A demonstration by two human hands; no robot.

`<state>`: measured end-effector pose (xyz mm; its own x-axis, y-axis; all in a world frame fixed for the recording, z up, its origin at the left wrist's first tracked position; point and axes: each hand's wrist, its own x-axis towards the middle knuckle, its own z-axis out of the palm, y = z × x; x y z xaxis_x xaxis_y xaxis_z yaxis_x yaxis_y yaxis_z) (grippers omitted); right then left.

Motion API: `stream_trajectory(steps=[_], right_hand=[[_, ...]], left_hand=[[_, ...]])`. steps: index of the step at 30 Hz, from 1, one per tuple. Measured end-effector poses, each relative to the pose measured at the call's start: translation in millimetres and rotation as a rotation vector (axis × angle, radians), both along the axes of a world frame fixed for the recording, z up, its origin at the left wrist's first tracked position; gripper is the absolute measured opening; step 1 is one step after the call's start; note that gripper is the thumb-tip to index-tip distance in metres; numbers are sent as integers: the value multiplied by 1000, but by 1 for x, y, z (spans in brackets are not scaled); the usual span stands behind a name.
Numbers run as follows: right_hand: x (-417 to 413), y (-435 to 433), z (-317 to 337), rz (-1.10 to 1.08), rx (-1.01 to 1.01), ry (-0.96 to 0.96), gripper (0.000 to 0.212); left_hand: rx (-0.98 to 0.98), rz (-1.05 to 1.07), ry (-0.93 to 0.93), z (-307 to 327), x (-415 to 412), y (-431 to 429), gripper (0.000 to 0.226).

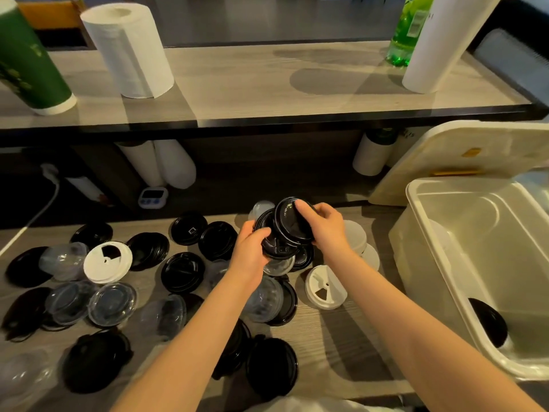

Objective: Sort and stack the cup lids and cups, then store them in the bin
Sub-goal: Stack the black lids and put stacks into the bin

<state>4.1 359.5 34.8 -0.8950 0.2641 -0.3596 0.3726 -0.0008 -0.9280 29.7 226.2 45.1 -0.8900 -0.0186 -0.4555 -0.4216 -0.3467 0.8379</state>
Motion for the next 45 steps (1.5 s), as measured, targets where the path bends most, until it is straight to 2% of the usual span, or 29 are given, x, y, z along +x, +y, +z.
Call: stream_trajectory(steps=[2, 5, 7, 9, 12, 13, 15, 18, 21, 23, 26, 29, 32, 35, 38, 40, 42, 45], right_hand=[[2, -5, -3, 72, 182, 61, 32], [9, -12, -5, 175, 430, 162, 36], [11, -15, -5, 239, 593, 236, 34], [10, -13, -5, 332, 624, 272, 32], [1, 2, -9, 348, 399, 172, 33], [-4, 10, -15, 323, 409, 138, 33], [-13, 27, -30, 404, 666, 101, 33], [-18, 37, -50, 828, 1153, 53, 57], [-18, 29, -59, 1049, 1335, 7, 93], [-18, 21, -65, 1112, 1387, 0, 104], [-15, 13, -74, 1140, 1415, -4, 102], [-11, 10, -77, 1120, 1397, 25, 93], [-8, 13, -73, 1126, 1351, 47, 78], [-2, 19, -70, 1079, 1224, 79, 57], [7, 26, -66, 948, 1098, 130, 27], [12, 30, -61, 817, 1046, 138, 17], [14, 35, -53, 641, 924, 136, 15], [12, 38, -34, 375, 614, 107, 22]], left_hand=[[63, 35, -33, 0, -1, 1, 22], [150, 62, -84, 0, -1, 1, 38], [126, 35, -71, -3, 2, 0, 32], [85, 25, -52, -3, 4, -5, 15], [42, 57, -45, -6, 2, -17, 13], [16, 85, -44, -8, 1, -22, 14], [-56, 133, -38, -13, -3, -32, 16], [-110, 173, -12, -15, -6, -43, 17], [-99, 183, -5, -15, -8, -47, 17], [-73, 202, -17, -15, -8, -49, 21], [-47, 224, -45, -17, -6, -49, 35], [-12, 252, -54, -17, -6, -48, 31], [9, 257, -49, -15, -7, -46, 24], [-12, 250, -41, -14, -8, -44, 30], [-27, 273, -36, -13, -9, -42, 36], [-42, 281, -36, -14, -10, -41, 38], [-72, 270, -31, -15, -9, -40, 39], [-119, 227, -13, -13, -8, -35, 30]])
